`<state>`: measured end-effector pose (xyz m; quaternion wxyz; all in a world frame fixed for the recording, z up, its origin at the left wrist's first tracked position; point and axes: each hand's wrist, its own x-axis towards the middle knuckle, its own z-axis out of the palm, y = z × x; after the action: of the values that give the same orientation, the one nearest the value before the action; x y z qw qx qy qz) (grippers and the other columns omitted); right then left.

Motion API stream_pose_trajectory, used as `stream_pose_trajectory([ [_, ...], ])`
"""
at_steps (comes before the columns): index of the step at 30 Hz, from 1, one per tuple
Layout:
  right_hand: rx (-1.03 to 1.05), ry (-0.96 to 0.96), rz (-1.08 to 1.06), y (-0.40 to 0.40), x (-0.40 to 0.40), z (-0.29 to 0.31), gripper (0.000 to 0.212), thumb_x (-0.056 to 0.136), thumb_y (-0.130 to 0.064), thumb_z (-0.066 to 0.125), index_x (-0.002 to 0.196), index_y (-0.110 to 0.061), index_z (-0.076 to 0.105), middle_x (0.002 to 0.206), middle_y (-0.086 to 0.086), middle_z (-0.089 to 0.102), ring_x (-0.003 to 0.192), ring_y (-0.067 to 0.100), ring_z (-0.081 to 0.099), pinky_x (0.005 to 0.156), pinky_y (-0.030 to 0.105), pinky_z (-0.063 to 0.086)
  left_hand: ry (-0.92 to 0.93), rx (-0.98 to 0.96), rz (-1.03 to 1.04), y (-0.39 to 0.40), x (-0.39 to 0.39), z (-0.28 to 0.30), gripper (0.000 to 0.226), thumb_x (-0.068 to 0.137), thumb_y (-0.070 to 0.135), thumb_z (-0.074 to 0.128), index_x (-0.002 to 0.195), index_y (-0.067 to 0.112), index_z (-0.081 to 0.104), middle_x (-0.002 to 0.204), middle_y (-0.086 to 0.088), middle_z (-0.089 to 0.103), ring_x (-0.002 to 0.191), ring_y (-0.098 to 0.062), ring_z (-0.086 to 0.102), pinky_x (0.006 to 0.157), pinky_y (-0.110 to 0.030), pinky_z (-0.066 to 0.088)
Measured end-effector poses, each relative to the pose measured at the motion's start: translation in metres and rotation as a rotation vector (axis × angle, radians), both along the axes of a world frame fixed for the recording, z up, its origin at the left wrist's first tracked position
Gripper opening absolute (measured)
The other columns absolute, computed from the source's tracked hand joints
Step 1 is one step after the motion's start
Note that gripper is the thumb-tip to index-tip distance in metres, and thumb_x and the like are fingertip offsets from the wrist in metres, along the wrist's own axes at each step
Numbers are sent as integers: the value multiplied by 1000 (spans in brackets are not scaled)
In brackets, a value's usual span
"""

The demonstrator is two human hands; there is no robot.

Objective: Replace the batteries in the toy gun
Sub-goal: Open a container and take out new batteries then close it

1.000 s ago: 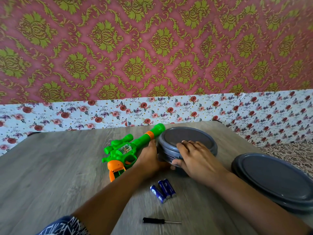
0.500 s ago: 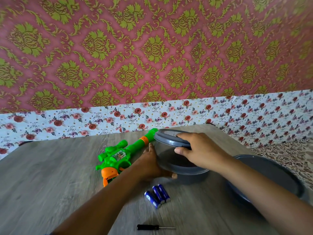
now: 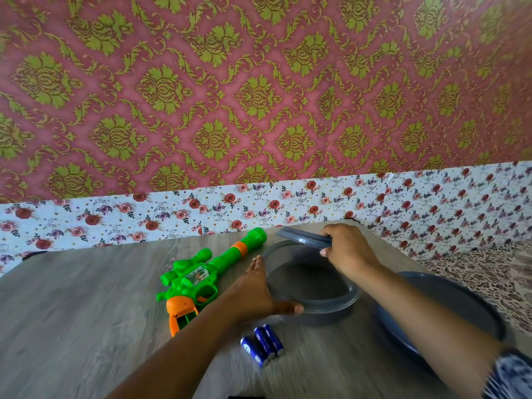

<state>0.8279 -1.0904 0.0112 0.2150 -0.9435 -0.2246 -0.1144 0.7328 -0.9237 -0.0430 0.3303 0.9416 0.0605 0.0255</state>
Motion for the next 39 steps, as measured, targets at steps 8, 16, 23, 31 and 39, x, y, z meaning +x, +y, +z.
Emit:
stream_pose_trajectory([
  [8,-93,35,-47,3,12,-9,35,81,-13,68,114,-13,58,112,8,63,100,26,60,87,43,51,-62,-57,22,-5,-8,-1,114,60,55,77,148,24,11,151,1,29,133,-19,35,106,-29,36],
  [16,-126,-80,608,9,-85,-26,33,83,-16,64,115,-16,62,117,1,60,113,16,53,93,24,40,-133,426,14,-17,-63,31,93,74,46,71,146,17,18,145,-6,29,134,-23,31,108,-29,26],
  [23,-360,63,754,23,-92,-52,36,73,-16,70,107,-13,57,111,6,58,103,23,56,88,36,45,101,495,21,-11,-94,10,72,75,43,72,133,16,39,129,-3,50,120,-18,45,95,-26,38],
  [31,-379,29,691,27,-94,-60,23,80,-10,61,103,-12,61,101,5,51,95,21,55,84,35,46,45,604,29,-23,-92,-1,70,82,46,63,137,16,33,130,-8,51,121,-26,46,99,-34,38],
  [39,-394,156,702,22,-96,-48,38,71,-18,76,103,-17,57,95,2,55,90,19,58,74,28,44,-6,475,5,-18,-96,2,73,82,40,66,141,21,27,131,-3,51,122,-20,46,98,-29,38],
])
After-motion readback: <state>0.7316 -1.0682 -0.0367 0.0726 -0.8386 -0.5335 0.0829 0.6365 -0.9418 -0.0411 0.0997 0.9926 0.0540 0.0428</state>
